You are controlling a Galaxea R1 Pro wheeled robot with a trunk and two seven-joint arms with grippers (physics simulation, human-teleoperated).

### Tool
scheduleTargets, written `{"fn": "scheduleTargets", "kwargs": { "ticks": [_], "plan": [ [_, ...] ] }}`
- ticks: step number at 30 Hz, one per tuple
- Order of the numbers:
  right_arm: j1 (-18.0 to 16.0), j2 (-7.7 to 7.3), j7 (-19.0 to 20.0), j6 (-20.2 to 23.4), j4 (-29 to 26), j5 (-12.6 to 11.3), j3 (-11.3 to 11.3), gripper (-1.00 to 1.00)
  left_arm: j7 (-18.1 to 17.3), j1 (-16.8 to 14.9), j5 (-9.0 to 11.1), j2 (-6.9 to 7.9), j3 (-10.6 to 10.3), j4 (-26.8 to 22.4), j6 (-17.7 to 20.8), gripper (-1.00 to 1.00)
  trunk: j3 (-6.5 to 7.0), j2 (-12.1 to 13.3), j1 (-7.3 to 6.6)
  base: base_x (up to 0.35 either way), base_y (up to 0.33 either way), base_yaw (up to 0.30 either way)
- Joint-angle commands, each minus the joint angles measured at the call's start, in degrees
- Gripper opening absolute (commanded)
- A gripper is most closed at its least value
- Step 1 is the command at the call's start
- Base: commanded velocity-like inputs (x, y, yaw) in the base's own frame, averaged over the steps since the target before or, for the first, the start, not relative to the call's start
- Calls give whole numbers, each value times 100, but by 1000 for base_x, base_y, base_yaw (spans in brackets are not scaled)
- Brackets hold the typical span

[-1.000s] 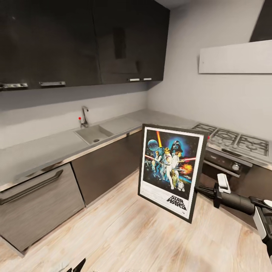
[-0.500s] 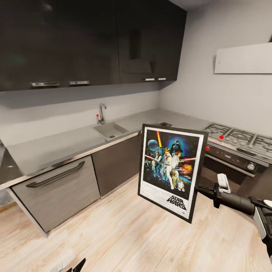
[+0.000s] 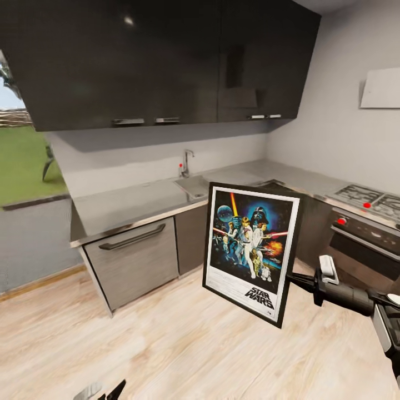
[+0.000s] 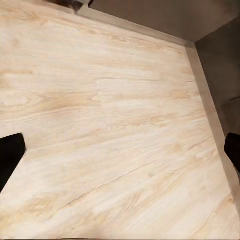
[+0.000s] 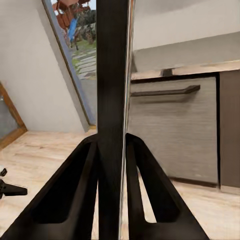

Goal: Pick up the poster from the kitchen countertop and hang it on one of the wall nails in the kitchen.

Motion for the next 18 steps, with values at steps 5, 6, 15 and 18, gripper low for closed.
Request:
{"fn": "scheduleTargets", "kwargs": {
  "ticks": [5, 6, 15, 18],
  "plan": [
    [-4, -1, 40, 81, -2, -14, -3, -100, -8, -7, 35, 1, -47, 8, -37, 100, -13, -14, 1, -214, 141, 290],
    [-4, -1, 40, 81, -2, -14, -3, -100, -8, -7, 35, 2, -46, 8, -37, 100, -13, -14, 1, -112, 68, 290],
    [-4, -1, 30, 79, -2, -10, 201, -100, -3, -7, 35, 10, -43, 8, -31, 100, -13, -14, 1, -63, 60, 290],
    [-4, -1, 24, 79, -2, -7, 300, -100, -1, -7, 35, 11, -43, 8, -31, 100, -13, -14, 1, -166, 187, 193]
  ]
}}
